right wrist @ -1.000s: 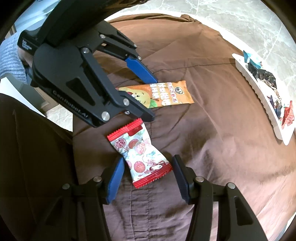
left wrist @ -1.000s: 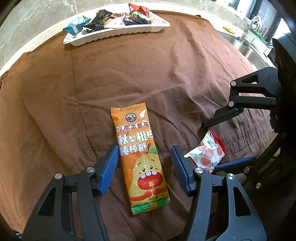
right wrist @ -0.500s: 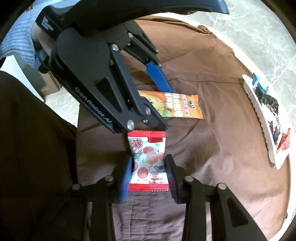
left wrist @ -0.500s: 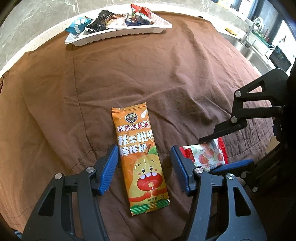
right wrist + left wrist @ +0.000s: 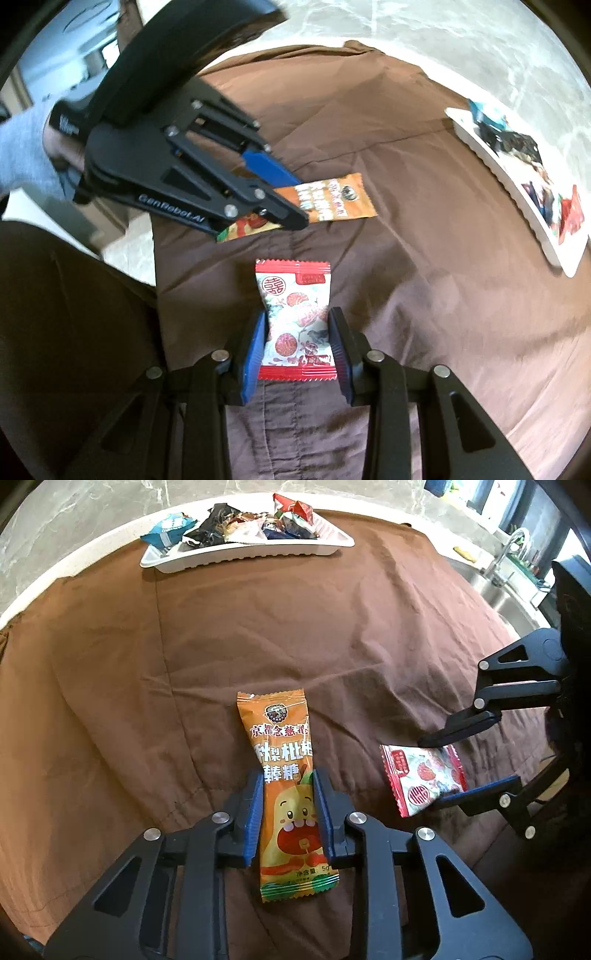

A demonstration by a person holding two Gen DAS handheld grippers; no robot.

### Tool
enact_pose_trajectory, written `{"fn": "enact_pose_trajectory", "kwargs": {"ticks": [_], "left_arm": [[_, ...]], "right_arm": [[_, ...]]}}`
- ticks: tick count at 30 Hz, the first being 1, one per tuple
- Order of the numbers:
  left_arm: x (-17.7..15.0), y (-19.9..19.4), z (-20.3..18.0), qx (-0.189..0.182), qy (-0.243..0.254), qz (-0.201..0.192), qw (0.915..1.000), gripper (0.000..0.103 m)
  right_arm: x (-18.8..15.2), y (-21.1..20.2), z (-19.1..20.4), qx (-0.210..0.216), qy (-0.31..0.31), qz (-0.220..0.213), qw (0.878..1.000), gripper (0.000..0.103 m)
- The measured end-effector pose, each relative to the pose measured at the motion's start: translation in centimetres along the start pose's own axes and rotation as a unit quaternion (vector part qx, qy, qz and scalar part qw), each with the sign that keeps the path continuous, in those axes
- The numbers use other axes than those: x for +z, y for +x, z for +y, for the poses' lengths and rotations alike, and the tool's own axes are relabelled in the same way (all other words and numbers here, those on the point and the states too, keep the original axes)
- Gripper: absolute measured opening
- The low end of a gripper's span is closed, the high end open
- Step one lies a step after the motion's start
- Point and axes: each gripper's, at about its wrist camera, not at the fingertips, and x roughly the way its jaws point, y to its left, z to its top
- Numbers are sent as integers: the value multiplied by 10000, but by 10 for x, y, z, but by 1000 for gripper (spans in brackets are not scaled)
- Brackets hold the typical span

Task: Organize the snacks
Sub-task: 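Grasp the orange bar with the left tool while the right tool grasps the red-white candy, then carry the orange bar and red-white candy over the white tray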

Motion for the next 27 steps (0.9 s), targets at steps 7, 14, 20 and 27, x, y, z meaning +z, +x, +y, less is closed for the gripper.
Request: {"fn": "enact_pose_trajectory", "kwargs": {"ticks": [7, 14, 20, 27], "left_arm": [[10, -9, 7, -84, -95, -146, 9998, 23], [27, -14, 16, -201, -255, -261, 9991, 23], [46, -18, 24, -260, -324, -380, 9984, 23], [83, -22, 35, -298, -310, -548, 9976, 23]], "right_arm": [[1, -8, -19, 250, 643, -195, 9974, 37], [5, -19, -40, 332, 1140, -458, 9919, 37], [9, -28, -61, 346, 1451, -599, 9870, 37], [10, -48, -99, 265, 1915, -821, 9777, 37]]}}
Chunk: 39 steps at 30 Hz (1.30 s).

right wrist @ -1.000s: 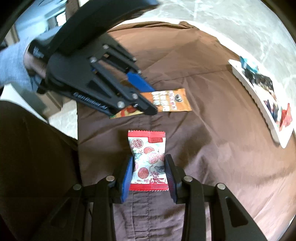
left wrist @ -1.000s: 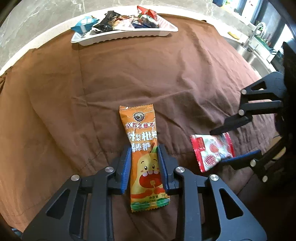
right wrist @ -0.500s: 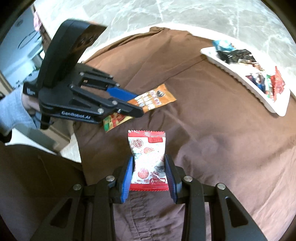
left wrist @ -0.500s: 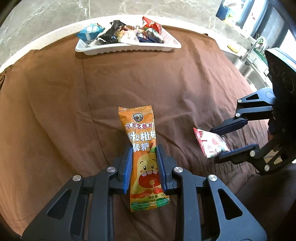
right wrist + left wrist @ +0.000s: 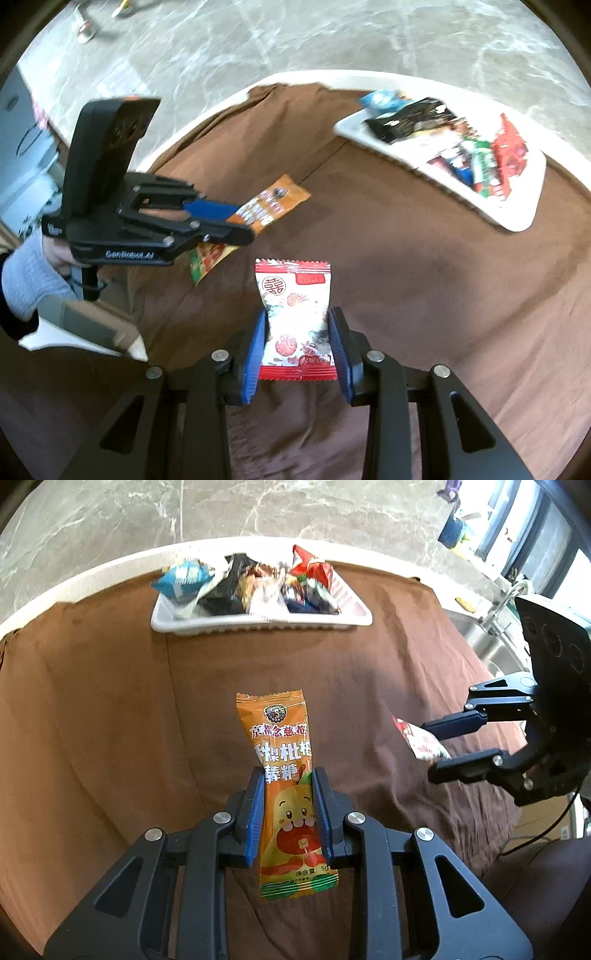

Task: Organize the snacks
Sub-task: 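Carry the orange bar and red-white candy over the white tray, then open both tools to drop the orange bar and candy into the tray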

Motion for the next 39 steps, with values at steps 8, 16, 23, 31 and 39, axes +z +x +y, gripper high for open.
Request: {"fn": "enact_pose_trajectory", "kwargs": {"ticks": [8, 16, 23, 31, 39], "left_arm": [[61, 13, 11, -77, 174, -136, 9997, 23], [129, 34, 26, -258, 231, -306, 9989, 23], [183, 59, 40, -395, 150, -407, 9983, 23], [218, 87, 47, -446, 84, -440, 9980, 23], [232, 112, 49, -255, -33, -404, 9989, 24]], "right_arm": [[38, -15, -43, -67, 406, -324, 9986, 37], [89, -19, -89, -204, 746, -631, 9950, 37], [123, -13, -133, -279, 1199, -934, 9880, 37], [153, 2, -165, -329, 1494, -1122, 9818, 37], [165, 17, -180, -489, 1679, -1164, 9777, 40]]}}
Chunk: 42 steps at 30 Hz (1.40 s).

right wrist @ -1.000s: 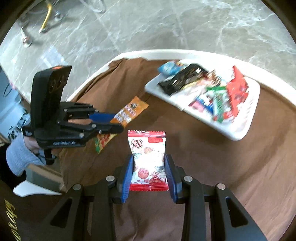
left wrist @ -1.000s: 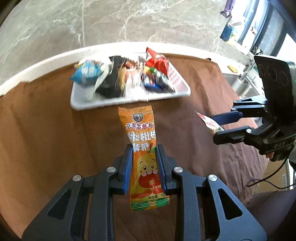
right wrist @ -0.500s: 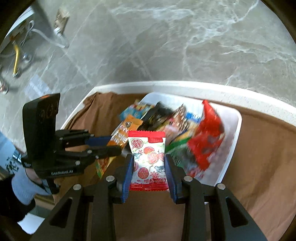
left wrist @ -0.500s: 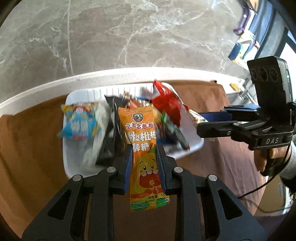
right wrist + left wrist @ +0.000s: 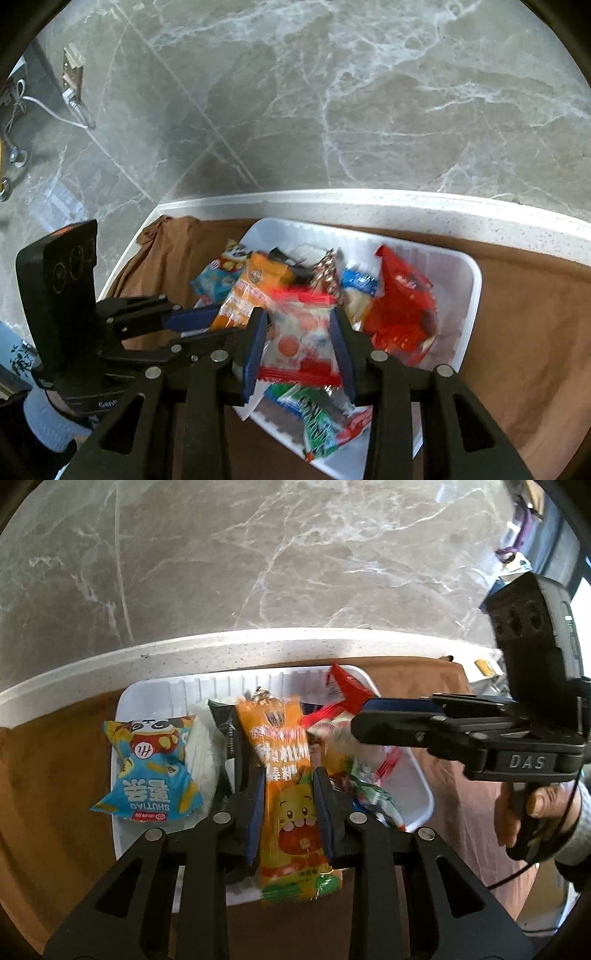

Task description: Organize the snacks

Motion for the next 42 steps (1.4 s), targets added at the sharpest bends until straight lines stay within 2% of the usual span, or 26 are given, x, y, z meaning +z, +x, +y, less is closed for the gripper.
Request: {"fn": "enact_pose_trajectory", "kwargs": {"ticks": [1, 3, 9, 10, 11, 12, 13, 15, 17, 21, 23, 27, 32, 42], "left_arm": [[1, 3, 0, 43, 3, 11, 10000, 25], [3, 6, -1, 54, 2, 15, 10000, 25], [3, 1, -8, 255, 79, -87, 9996, 27], [3, -1, -9, 274, 84, -112, 9995, 31], [3, -4, -10, 308, 90, -142, 9994, 40], [2, -8, -11, 328, 92, -195, 9992, 61], [1, -14, -12, 326, 75, -321, 9989, 70], [0, -21, -14, 278, 36, -402, 9988, 70], [-3, -28, -16, 357, 1, -443, 9984, 70], [-10, -43, -22, 510, 7, -520, 9973, 71], [-15, -53, -28, 610, 19, -565, 9965, 77], [-25, -75, -40, 792, 52, -682, 9945, 82], [-39, -105, -61, 1046, 203, -808, 9910, 83], [-63, -152, -102, 1272, 549, -1019, 9851, 83]], "right_arm": [[1, 0, 1, -12, -20, -18, 10000, 43], [2, -2, 2, -110, -67, -93, 9999, 63], [-1, -14, 10, -85, -144, -301, 9994, 68], [-2, -16, 11, -76, -148, -326, 9993, 69], [-4, -19, 12, -73, -150, -366, 9992, 72], [-6, -22, 14, -66, -148, -403, 9991, 74], [-8, -25, 16, -47, -153, -425, 9990, 75], [-12, -32, 19, -53, -159, -489, 9987, 77], [-16, -39, 23, -46, -182, -555, 9983, 81], [-26, -57, 32, -75, -210, -686, 9974, 84], [-34, -66, 34, -103, -183, -750, 9970, 84], [-53, -92, 39, -236, -153, -860, 9959, 86], [-81, -122, 47, -518, -169, -977, 9937, 90], [-130, -159, 51, -650, 139, -1100, 9917, 91]]}}
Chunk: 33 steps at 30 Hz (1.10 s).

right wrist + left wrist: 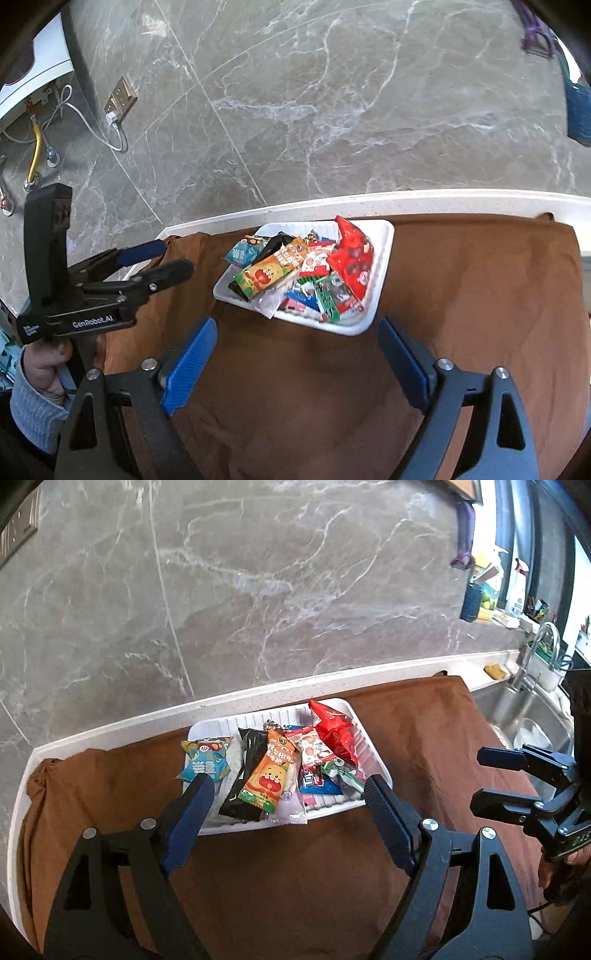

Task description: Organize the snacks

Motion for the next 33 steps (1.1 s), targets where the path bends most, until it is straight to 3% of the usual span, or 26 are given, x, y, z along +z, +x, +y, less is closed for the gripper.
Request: {"fn": "enact_pose_trajectory", "kwargs": {"ticks": [18, 33], "left_arm": [[-19, -76, -28, 152, 274, -313, 9990, 83], [-32, -109, -37, 195, 390, -452, 9980, 83]], "right_arm": [[-35, -46, 27, 16, -22, -282, 9996, 95], [-54, -69, 38, 11, -8, -407, 9992, 97]]}}
